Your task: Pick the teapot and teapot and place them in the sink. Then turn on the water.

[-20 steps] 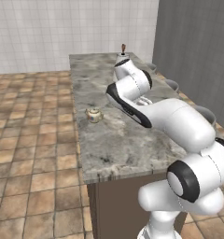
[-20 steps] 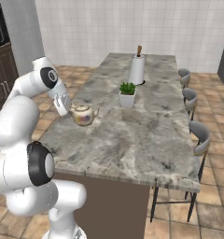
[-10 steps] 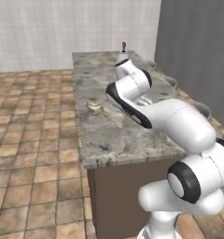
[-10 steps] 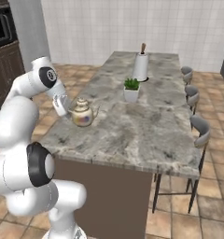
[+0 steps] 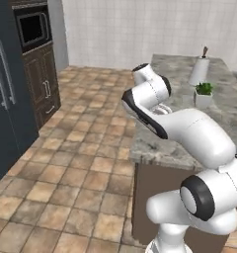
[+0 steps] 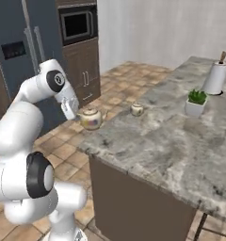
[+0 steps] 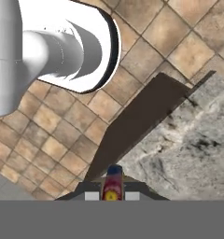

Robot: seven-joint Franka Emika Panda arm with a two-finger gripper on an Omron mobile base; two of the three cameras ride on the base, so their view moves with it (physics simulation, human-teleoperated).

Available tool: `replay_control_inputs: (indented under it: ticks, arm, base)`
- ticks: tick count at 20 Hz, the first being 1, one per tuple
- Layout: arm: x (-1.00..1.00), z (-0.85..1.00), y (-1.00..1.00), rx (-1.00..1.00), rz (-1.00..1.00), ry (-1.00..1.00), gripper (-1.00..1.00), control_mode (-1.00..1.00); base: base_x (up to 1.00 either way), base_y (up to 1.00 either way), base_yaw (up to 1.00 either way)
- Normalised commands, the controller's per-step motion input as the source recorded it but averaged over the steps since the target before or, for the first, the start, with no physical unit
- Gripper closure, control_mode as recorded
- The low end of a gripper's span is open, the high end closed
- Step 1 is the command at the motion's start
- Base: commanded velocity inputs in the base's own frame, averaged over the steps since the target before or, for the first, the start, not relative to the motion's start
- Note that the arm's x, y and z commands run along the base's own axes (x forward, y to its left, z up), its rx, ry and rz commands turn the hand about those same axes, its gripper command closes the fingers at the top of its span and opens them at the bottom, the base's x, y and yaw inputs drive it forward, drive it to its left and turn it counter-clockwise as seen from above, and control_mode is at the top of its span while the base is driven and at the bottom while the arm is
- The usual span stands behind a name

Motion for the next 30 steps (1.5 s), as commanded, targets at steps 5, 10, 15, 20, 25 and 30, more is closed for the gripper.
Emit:
replay_control_inputs:
  ticks: [5, 10, 15, 20, 25, 30]
  arm:
    - [0.00, 0.00, 0.00, 0.00, 0.00, 0.00, 1.00, 1.00]
    - [0.00, 0.00, 0.00, 0.00, 0.00, 0.00, 1.00, 1.00]
    - [0.00, 0.00, 0.00, 0.00, 0.00, 0.00, 1.00, 1.00]
    - [0.00, 0.00, 0.00, 0.00, 0.00, 0.00, 1.00, 1.00]
    - [0.00, 0.00, 0.00, 0.00, 0.00, 0.00, 1.00, 1.00]
    - [0.00, 0.00, 0.00, 0.00, 0.00, 0.00, 1.00, 1.00]
  base:
    - [-0.01, 0.00, 0.77]
    - [-0.02, 0.00, 0.72]
    - [0.00, 0.00, 0.68]
    - [0.01, 0.00, 0.69]
    - [0.13, 0.00, 0.72]
    - [0.34, 0.00, 0.74]
